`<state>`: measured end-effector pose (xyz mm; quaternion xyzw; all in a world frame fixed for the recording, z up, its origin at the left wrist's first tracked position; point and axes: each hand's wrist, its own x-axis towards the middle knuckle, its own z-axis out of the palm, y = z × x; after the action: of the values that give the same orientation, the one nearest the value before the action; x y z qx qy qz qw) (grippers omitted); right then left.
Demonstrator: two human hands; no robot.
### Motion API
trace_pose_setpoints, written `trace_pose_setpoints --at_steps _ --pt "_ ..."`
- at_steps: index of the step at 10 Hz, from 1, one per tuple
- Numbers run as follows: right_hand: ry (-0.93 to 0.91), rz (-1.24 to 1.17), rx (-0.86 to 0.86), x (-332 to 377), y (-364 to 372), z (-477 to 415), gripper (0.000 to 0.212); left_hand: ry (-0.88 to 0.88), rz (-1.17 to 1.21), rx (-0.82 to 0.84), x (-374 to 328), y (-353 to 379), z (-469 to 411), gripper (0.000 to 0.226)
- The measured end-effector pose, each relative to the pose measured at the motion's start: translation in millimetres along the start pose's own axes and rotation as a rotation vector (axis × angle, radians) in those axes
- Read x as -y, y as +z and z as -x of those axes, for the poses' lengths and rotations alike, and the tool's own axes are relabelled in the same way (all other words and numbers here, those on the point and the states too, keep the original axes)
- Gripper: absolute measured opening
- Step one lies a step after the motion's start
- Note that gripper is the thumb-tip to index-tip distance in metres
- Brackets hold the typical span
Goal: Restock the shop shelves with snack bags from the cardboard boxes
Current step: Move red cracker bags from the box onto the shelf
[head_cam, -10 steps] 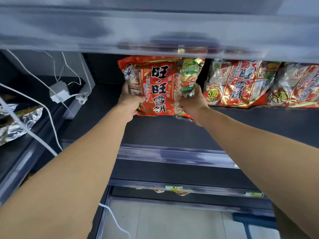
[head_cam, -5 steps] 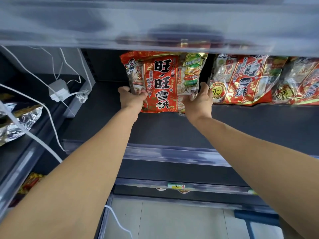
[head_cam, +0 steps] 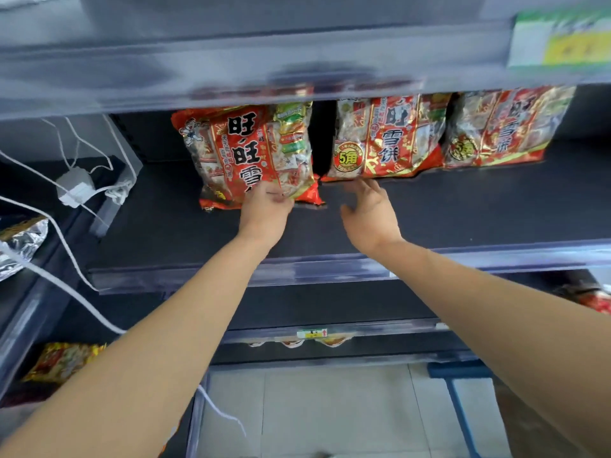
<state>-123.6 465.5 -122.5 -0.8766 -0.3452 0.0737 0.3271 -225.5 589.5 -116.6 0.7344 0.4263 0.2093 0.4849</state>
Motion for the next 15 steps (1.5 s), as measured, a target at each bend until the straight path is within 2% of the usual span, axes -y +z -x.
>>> trace_pose_setpoints --at_steps 2,4,5,6,7,9,10,12,14,15 --pt "0.136 0.113 -0.079 -101.5 -95.2 56.9 0.034 0.150 -0.070 0.359 -68.7 120.8 82.9 0.018" --pt "0.436 0.117 -0.204 -234.8 -212.1 146.3 0.032 0.198 -0.131 0.726 -123.2 259.1 189.7 0.017" --pt "0.608 0.094 -0.198 -295.9 -257.5 191.5 0.035 0.223 -0.223 0.838 -133.3 324.4 239.5 0.022" --pt "0.717 0.086 -0.110 -348.8 -287.2 226.7 0.038 0.179 -0.311 0.871 -133.4 378.7 276.1 0.024" --pt "0.782 0.063 -0.006 -390.0 -304.1 251.1 0.040 0.053 -0.391 0.813 -122.3 422.5 293.4 0.027" --pt "0.795 -0.009 0.204 -442.8 -303.4 265.0 0.054 -0.229 -0.557 0.475 -108.7 461.2 306.5 0.071" --pt "0.824 -0.120 0.252 -454.1 -294.5 258.0 0.062 -0.319 -0.470 0.440 -105.8 465.6 309.5 0.074" --pt "0.816 -0.306 0.261 -472.2 -278.9 233.4 0.046 -0.407 -0.257 0.400 -87.3 468.9 291.2 0.076" --pt "0.964 -0.470 0.256 -489.2 -264.2 221.5 0.093 -0.401 -0.348 0.345 -94.6 463.8 298.1 0.064" --pt "1.013 -0.518 0.209 -490.4 -260.8 214.6 0.097 -0.371 -0.385 0.347 -89.2 467.5 298.2 0.073"
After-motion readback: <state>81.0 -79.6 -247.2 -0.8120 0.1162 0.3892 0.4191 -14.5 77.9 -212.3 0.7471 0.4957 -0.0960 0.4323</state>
